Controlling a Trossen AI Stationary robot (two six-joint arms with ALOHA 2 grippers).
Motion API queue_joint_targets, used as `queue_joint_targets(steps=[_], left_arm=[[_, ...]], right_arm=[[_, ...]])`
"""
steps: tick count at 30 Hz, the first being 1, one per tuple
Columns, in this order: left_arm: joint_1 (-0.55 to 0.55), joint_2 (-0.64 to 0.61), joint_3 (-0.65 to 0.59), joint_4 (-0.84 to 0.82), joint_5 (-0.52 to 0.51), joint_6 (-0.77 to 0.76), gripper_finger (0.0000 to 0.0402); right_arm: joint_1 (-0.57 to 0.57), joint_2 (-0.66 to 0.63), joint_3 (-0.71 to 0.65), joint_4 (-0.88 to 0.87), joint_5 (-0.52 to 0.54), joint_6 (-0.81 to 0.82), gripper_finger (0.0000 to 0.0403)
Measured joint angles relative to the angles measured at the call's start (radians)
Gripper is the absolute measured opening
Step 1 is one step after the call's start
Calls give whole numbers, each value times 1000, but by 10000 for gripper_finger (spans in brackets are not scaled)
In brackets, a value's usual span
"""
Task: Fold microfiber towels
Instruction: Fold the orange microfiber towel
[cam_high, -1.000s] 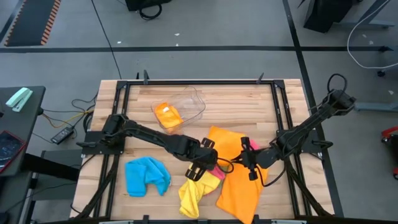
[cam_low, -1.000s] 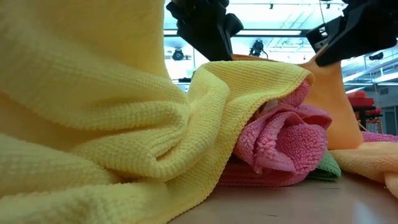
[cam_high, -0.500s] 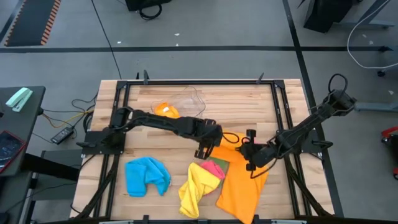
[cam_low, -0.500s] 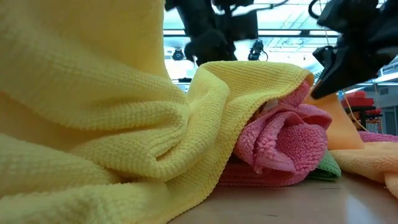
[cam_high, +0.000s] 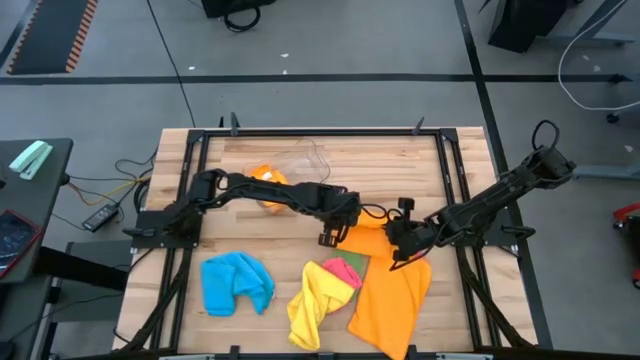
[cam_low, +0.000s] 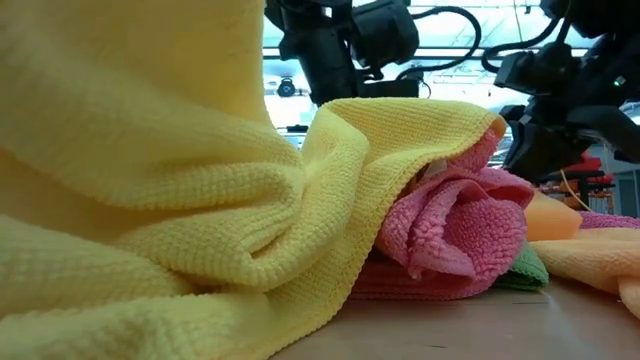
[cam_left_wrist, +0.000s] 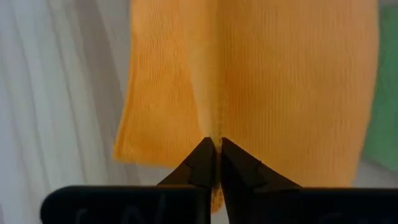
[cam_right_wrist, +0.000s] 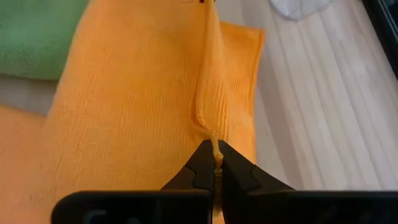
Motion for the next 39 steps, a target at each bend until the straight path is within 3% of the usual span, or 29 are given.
queue_joint_targets(steps=[6,15,20,29,33,39], left_arm=[[1,2,0,14,0,0,13],[7,18,-1,30,-23,-55,40],[13,32,-1,43,-148,-39,77],[-19,-3,3,69,-152,35,161],[-38,-1,2,62,-144,34,168],[-65,0,2,47,-92,-6,153]], right_arm=[[-13,0,0,-43,-8,-48,29],[-92,0,0,-50,-73,-39,109],[-96,0,0,-90,-106,25,140],[-94,0,79,-309,-103,46,156],[-45,0,98,-271,-100,-78,156],[118,8,94,-249,-129,-239,156]])
